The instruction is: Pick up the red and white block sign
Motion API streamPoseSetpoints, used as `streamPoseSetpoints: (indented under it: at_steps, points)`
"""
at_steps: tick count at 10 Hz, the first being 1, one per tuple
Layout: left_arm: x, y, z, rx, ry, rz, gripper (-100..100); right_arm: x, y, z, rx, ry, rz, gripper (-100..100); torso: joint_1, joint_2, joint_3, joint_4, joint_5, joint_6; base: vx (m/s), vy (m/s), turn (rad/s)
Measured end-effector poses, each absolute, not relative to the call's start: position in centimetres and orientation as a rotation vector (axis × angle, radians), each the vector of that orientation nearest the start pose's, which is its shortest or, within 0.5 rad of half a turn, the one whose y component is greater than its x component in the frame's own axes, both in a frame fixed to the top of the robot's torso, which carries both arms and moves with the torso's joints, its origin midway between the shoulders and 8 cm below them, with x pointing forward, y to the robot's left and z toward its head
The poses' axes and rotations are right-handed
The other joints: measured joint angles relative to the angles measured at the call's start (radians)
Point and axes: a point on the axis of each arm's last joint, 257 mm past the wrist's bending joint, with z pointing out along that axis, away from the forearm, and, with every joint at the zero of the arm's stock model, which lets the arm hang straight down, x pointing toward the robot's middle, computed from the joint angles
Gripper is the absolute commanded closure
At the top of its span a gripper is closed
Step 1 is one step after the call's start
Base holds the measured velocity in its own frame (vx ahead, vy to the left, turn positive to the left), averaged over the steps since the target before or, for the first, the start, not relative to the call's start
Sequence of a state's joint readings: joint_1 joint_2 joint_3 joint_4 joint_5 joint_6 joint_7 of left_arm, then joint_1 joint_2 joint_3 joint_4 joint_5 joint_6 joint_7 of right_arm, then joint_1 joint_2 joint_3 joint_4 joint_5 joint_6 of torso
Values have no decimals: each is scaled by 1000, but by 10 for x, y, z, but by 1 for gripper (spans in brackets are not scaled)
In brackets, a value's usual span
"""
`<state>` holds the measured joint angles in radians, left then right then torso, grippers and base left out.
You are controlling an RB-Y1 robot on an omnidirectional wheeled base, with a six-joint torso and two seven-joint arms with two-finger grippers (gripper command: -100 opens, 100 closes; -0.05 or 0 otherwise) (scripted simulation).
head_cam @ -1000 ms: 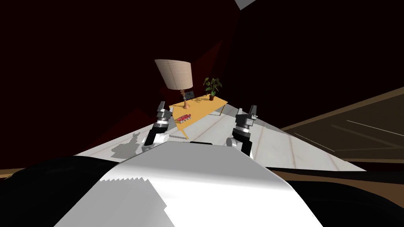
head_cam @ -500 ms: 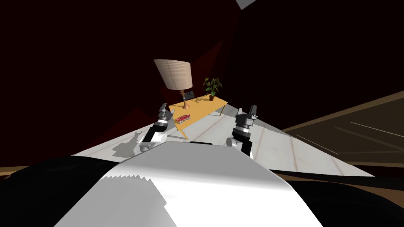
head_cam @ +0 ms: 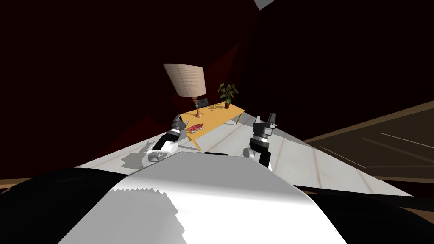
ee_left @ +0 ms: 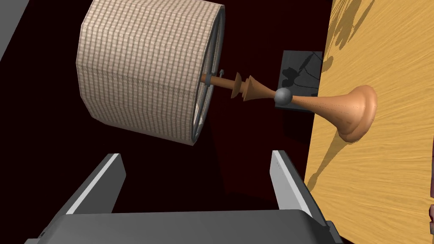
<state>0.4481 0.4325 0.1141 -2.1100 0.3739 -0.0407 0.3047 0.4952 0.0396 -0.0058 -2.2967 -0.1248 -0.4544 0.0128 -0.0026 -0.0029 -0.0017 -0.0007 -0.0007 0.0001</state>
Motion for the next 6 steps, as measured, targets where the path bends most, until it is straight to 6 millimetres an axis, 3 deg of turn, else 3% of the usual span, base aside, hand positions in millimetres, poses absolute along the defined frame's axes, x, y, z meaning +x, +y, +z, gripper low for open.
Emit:
streamPoseSetpoints:
  at_steps: [6]
  points:
    - [430, 380, -170, -1456, 1062, -1360, -100, 345, -300, 24, 776, 519, 1360, 0, 1, 1, 0, 0, 0, 0, 36, -35, -1]
